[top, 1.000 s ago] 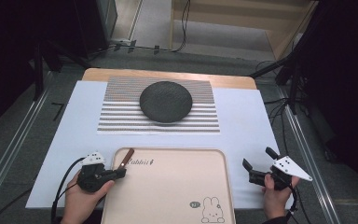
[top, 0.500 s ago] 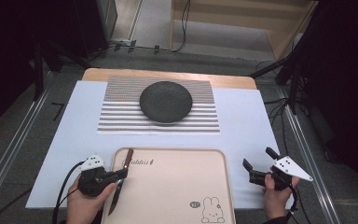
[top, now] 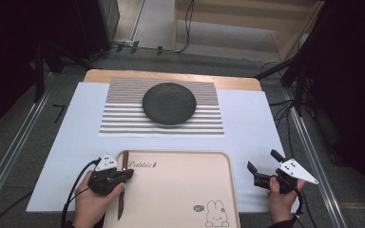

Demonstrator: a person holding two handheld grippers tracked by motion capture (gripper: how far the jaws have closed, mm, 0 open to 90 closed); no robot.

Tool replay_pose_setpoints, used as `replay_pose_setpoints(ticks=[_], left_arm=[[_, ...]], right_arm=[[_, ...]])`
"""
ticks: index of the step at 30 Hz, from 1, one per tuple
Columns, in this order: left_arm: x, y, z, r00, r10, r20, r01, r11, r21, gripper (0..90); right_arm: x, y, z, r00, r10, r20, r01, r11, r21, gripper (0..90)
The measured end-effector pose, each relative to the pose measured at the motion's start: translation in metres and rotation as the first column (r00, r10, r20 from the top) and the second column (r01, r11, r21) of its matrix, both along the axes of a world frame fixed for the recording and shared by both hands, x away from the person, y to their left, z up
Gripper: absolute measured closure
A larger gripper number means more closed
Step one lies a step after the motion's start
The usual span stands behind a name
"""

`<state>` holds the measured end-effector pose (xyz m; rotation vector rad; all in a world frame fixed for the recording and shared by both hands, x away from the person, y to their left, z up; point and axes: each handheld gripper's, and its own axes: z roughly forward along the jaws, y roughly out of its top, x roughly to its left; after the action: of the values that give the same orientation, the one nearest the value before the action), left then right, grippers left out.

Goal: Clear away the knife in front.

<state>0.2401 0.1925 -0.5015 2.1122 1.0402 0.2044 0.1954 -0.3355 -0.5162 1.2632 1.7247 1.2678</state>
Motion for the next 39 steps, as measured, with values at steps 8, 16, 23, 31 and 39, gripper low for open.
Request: replay_pose_setpoints(ticks=[8, 16, 23, 31, 39], left_arm=[[-0.003, 0.008, 0.000, 0.9999, -0.008, 0.010, 0.009, 0.9989, -0.047, 90.0], [-0.008, 0.017, 0.014, 0.9905, 0.001, 0.138, 0.018, 0.9906, -0.136, 48.0], [-0.010, 0.038, 0.026, 0.9707, 0.072, 0.229, -0.026, 0.9802, -0.196, 14.3], [-0.009, 0.063, 0.033, 0.9562, 0.115, 0.269, -0.046, 0.9675, -0.249, 0.0], [-0.006, 0.085, 0.032, 0.9421, 0.163, 0.293, -0.091, 0.9654, -0.244, 0.0]], right_arm=[[0.000, 0.000, 0.000, 1.0000, 0.004, 0.001, -0.004, 1.000, -0.001, 0.0], [0.000, 0.000, 0.000, 1.0000, 0.003, 0.002, -0.003, 1.000, -0.002, 0.0], [0.000, 0.000, 0.000, 1.0000, 0.005, 0.002, -0.005, 1.000, -0.003, 0.0], [0.000, 0.000, 0.000, 1.0000, 0.004, -0.001, -0.004, 1.000, -0.002, 0.0], [0.000, 0.000, 0.000, 1.0000, 0.003, -0.001, -0.003, 1.000, -0.002, 0.0]])
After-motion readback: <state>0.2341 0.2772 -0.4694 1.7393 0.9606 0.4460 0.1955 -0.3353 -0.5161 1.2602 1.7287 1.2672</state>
